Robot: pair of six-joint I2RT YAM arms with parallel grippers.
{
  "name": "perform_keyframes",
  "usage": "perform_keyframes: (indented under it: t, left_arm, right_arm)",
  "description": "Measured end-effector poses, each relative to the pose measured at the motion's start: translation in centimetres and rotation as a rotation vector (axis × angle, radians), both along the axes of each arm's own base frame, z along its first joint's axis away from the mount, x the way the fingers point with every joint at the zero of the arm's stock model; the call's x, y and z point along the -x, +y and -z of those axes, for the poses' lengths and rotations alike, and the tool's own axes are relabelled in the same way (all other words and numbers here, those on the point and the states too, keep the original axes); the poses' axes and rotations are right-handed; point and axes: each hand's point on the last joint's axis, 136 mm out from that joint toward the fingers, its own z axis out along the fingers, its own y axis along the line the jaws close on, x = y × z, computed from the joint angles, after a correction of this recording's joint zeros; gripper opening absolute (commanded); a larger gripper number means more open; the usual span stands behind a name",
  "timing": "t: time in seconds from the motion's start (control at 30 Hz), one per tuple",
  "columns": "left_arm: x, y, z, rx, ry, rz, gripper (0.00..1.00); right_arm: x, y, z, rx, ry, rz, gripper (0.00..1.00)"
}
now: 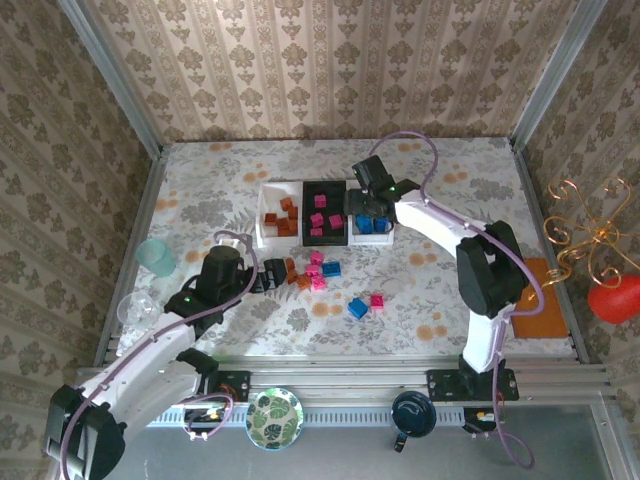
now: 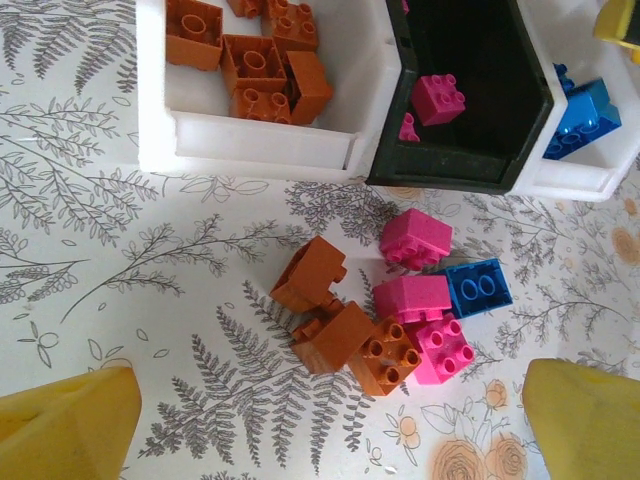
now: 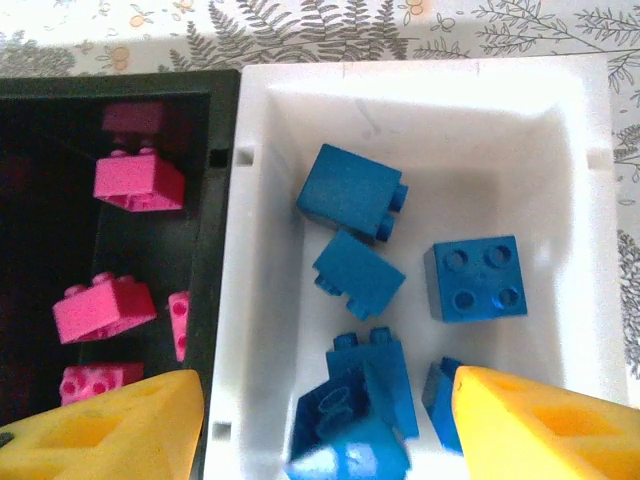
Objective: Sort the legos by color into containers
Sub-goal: Place the lego in the container, then pick up the lego from the bottom-center of the table.
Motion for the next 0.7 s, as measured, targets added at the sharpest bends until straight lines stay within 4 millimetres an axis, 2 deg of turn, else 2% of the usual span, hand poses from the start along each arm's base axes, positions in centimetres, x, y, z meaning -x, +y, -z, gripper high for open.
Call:
perform_keyframes:
  t: [0.13, 0.27, 0.37, 0.5, 0.6, 0.7]
  left_arm:
    - [0.1, -0.1, 0.0, 0.000, 0.000, 0.005, 1.00]
    - [0.2, -0.2, 0.2, 0.001, 0.002, 0.008, 1.00]
    - [0.3, -0.1, 0.6, 0.001, 0.007, 0.011, 1.00]
    - [0.5, 0.0, 1.5, -0.009, 0.023, 0.010, 1.00]
    - [0.4, -0.1, 2.0, -0.015, 0.034, 0.011, 1.00]
    - [0.3, -0.2, 2.3, -0.018, 0.042, 0.013, 1.00]
  right_arm:
    - [4.2, 0.8, -1.4, -0.010, -0.018, -0.060, 0.69]
    - [9.8, 2.8, -1.9, -0.016, -0.022, -0.170, 0.69]
    - [14.3, 3.9, -0.1, -0.001, 0.023, -0.267, 0.68]
    - [19.4, 4.7, 4.0, 0.063, 0.134, -0.380, 0.68]
    - [22.0, 5.4, 6.6, 0.127, 0.204, -0.449, 0.68]
    - [23.4, 5.9, 8.4, 0.177, 0.245, -0.489, 0.68]
